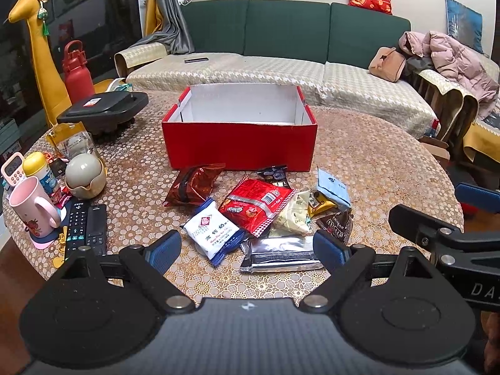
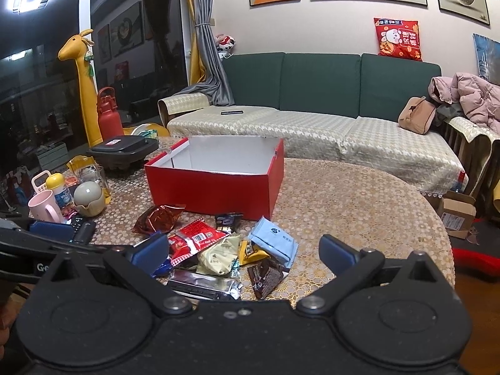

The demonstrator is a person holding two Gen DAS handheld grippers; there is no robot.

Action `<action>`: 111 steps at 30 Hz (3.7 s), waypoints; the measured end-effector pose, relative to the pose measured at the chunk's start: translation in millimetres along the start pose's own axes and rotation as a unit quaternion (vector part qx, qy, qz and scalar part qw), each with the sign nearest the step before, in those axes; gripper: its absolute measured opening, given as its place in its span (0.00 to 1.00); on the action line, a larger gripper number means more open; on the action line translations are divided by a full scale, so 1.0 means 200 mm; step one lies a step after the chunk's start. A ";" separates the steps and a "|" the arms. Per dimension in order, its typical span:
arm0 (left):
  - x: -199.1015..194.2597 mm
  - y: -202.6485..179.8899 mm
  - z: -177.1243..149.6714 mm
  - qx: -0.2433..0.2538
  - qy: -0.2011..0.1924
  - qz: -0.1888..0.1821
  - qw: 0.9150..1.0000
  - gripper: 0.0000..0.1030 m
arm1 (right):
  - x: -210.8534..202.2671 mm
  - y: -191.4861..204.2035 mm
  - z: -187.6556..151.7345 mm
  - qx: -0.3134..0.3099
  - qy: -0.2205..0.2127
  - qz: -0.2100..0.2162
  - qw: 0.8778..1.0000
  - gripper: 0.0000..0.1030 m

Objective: Organize snacks

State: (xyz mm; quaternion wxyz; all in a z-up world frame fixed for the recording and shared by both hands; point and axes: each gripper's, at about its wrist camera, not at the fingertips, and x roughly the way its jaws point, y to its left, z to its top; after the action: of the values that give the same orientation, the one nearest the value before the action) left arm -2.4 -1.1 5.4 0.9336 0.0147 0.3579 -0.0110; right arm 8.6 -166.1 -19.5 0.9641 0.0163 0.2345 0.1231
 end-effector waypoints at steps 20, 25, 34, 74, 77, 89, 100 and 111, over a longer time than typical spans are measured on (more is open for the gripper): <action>0.06 -0.01 0.00 0.004 0.005 -0.005 1.000 0.89 | 0.04 -0.01 0.00 -0.007 0.004 -0.002 1.000 0.99; 0.13 0.01 0.00 0.001 0.014 -0.012 1.000 0.89 | 0.09 -0.01 0.00 -0.003 0.033 0.013 0.999 0.99; 0.22 0.02 0.00 0.006 0.023 -0.012 1.000 0.89 | 0.20 -0.03 -0.01 0.001 0.053 0.020 0.998 0.98; 0.89 0.39 0.11 -0.166 0.151 0.019 0.974 0.88 | 0.86 -0.20 -0.15 0.047 0.232 0.033 0.971 0.69; 0.93 0.41 0.12 -0.191 0.157 0.025 0.969 0.88 | 0.89 -0.20 -0.16 0.054 0.236 0.028 0.970 0.66; 1.01 0.44 0.08 -0.220 0.189 0.043 0.956 0.61 | 0.94 -0.19 -0.17 0.058 0.230 0.012 0.971 0.53; 0.96 0.42 0.07 -0.200 0.185 0.033 0.962 0.52 | 0.92 -0.18 -0.16 0.057 0.224 0.025 0.973 0.34; 0.86 0.42 0.04 -0.195 0.177 0.021 0.964 0.51 | 0.84 -0.19 -0.14 0.068 0.203 0.026 0.976 0.30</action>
State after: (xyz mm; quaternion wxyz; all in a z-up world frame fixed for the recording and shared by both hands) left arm 134.0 80.2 -101.5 0.8401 -0.1583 0.5124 0.0817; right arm 148.8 -163.3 -122.4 0.8894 0.0622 0.4328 0.1330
